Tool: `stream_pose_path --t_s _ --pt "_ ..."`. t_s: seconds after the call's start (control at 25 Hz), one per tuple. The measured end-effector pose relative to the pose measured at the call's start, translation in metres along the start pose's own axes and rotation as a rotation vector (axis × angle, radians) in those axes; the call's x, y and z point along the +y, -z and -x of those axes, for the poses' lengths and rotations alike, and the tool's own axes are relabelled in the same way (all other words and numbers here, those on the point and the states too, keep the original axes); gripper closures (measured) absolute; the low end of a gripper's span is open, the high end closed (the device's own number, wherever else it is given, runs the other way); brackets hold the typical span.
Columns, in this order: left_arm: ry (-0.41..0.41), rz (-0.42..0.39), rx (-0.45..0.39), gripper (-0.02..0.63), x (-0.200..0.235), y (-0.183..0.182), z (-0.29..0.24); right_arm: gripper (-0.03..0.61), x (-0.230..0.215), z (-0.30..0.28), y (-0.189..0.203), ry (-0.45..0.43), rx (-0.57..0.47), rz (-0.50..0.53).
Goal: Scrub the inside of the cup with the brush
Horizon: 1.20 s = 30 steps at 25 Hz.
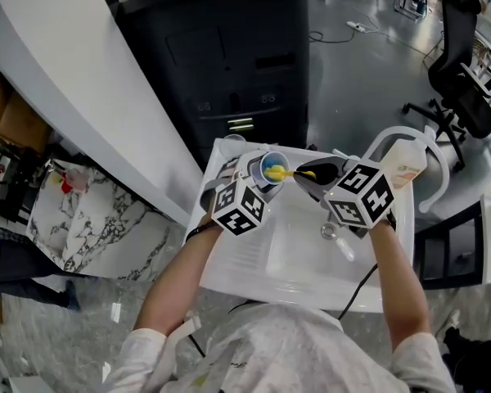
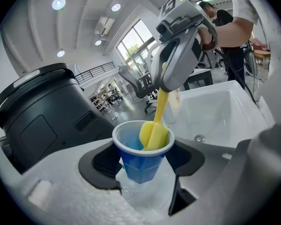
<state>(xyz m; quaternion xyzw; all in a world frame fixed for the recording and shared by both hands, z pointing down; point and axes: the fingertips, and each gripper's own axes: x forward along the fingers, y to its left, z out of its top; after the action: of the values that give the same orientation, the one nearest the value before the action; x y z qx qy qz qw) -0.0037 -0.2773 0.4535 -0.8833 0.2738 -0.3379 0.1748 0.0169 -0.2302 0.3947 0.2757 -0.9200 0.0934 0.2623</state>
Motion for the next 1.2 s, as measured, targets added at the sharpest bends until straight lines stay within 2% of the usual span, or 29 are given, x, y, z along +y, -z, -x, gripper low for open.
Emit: stream_pose_path --t_s 0.68,1.2 --pt "0.031 -0.024 0.038 0.311 -0.006 0.011 -0.003 0.543 0.015 -0.002 -0.017 -0.010 -0.009 0.061" --pt "0.056 -0.042 0.040 0.313 -0.014 0.012 -0.005 0.543 0.004 0.006 -0.023 0.004 -0.026 0.052"
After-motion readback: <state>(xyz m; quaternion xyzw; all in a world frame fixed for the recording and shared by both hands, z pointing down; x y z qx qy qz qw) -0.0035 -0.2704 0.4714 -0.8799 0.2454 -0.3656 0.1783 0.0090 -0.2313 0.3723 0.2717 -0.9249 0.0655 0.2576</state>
